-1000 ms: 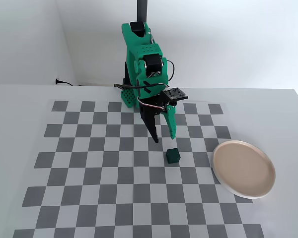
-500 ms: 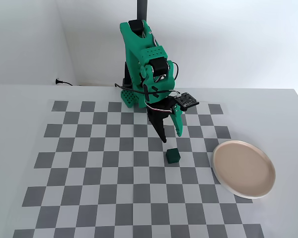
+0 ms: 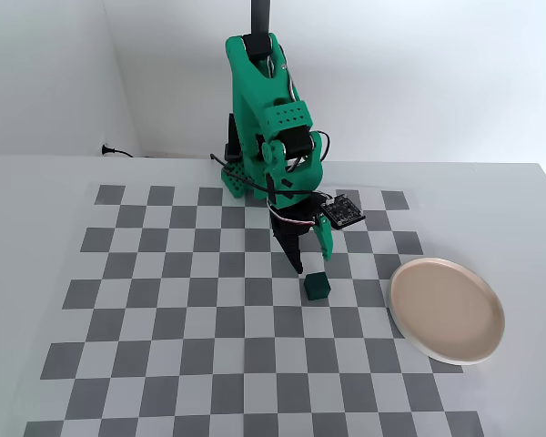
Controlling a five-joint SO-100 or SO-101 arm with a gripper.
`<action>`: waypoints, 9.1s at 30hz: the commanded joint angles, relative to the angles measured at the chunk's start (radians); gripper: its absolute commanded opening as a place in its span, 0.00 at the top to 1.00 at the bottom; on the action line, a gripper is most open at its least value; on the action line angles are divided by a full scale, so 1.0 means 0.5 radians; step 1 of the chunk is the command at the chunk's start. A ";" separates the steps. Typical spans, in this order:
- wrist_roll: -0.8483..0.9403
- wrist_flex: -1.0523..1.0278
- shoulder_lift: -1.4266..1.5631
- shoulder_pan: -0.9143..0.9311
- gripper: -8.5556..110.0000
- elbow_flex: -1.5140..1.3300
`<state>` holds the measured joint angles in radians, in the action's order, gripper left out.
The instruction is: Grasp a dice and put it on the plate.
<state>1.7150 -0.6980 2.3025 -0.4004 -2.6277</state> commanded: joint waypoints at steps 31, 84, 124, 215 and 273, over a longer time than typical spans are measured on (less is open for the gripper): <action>-0.095 0.442 -0.788 -0.101 0.76 0.426; -0.089 0.479 -0.795 -0.043 0.76 0.380; -0.144 -0.086 -0.067 -0.319 0.96 0.568; -0.522 -1.706 0.009 -0.377 0.96 2.319; -3.565 -0.472 2.068 0.942 0.96 -0.933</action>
<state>-0.0399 -0.9281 3.3272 0.0644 -3.1078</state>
